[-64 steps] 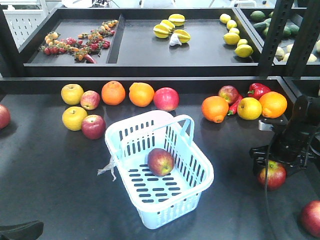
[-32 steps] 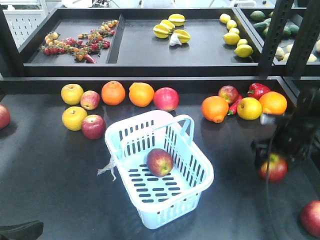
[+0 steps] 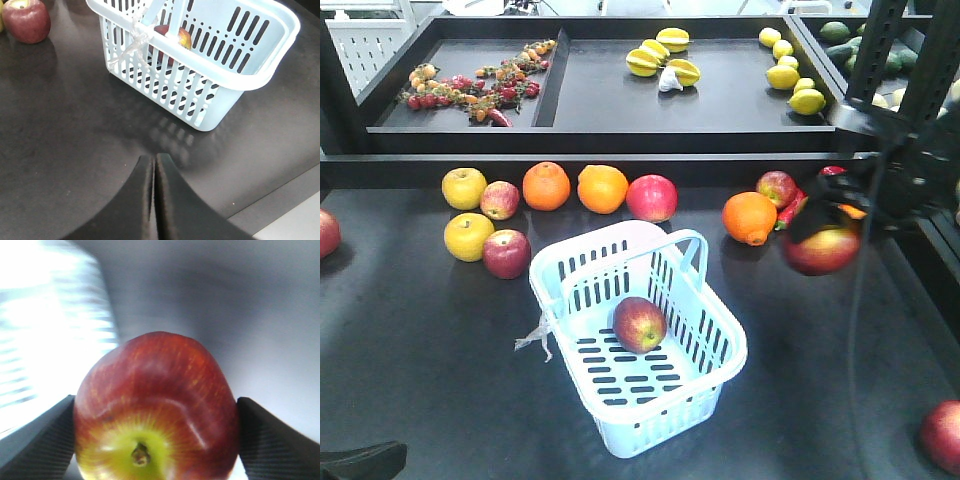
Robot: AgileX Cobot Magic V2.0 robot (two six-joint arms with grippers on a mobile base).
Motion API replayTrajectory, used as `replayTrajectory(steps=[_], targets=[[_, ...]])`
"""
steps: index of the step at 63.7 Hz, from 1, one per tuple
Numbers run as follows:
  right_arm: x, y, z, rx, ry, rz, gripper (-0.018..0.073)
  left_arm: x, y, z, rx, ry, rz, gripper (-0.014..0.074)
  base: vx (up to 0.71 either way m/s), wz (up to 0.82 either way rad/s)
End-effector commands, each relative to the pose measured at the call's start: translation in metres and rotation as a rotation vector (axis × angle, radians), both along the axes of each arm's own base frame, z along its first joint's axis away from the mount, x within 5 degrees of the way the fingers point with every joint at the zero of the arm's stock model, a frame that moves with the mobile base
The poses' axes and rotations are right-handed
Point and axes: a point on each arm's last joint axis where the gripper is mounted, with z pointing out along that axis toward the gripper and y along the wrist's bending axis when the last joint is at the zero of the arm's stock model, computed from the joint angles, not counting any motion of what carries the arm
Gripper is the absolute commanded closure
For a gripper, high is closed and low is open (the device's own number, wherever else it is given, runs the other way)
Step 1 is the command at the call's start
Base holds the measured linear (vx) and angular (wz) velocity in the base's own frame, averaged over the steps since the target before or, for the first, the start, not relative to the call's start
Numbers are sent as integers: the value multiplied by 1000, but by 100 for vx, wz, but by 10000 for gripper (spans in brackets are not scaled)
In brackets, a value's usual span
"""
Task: Pick three apples into basket with both arms
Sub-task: 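Carry the second apple into the basket and open the right gripper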
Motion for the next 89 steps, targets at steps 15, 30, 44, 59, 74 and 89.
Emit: replayTrajectory(steps=[15,30,44,59,74,89], targets=[[-36,117,33,57,-74,281,564,5,-2,13,-55,-68,21,603,0,0],[-33,155,0,-15,-14,311,564,5,-2,13,-55,-68,21,603,0,0],[-21,170,-38,-33,24,349,524,5,-2,13,-55,-68,21,603,0,0],[-14,173,-53,-32,32,338,242,5,-2,13,-55,-68,21,603,0,0],[-11,174,-53,-24,6,324,-64,5,-2,13,-55,-68,21,603,0,0],[-8,176,-51,-2,-27,298,-72,5,-2,13,-55,-68,21,603,0,0]])
